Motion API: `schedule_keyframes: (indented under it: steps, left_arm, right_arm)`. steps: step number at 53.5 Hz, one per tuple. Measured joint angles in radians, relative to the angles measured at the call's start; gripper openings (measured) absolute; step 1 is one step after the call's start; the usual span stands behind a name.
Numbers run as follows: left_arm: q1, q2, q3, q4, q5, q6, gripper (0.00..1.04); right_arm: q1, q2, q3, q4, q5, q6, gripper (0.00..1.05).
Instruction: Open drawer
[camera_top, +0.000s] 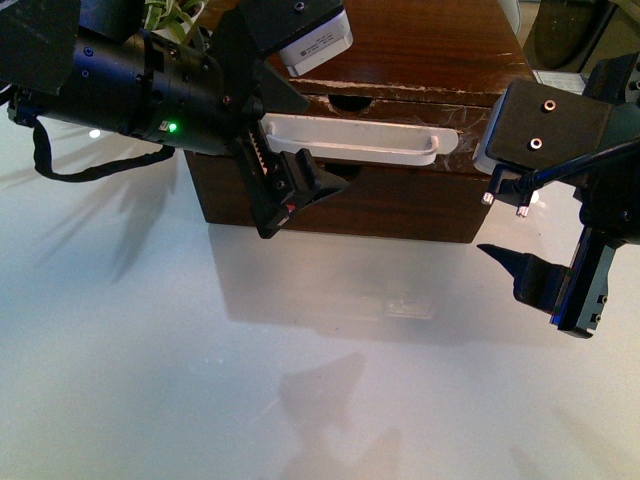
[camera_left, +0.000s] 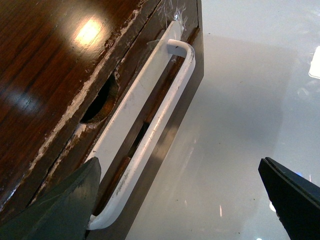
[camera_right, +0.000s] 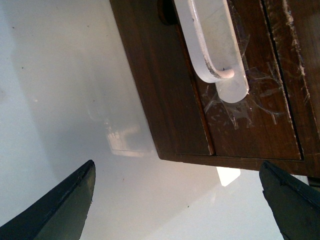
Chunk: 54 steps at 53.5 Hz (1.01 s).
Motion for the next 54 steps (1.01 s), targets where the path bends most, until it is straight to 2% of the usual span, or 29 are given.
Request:
schedule_keyframes:
  steps: [54]
  left_arm:
    - [-0.026, 0.14, 0.169, -0.132, -0.009, 0.036, 0.96]
  right_arm:
    - [0.04, 0.105, 0.079, -0.013, -0.026, -0.018, 0.96]
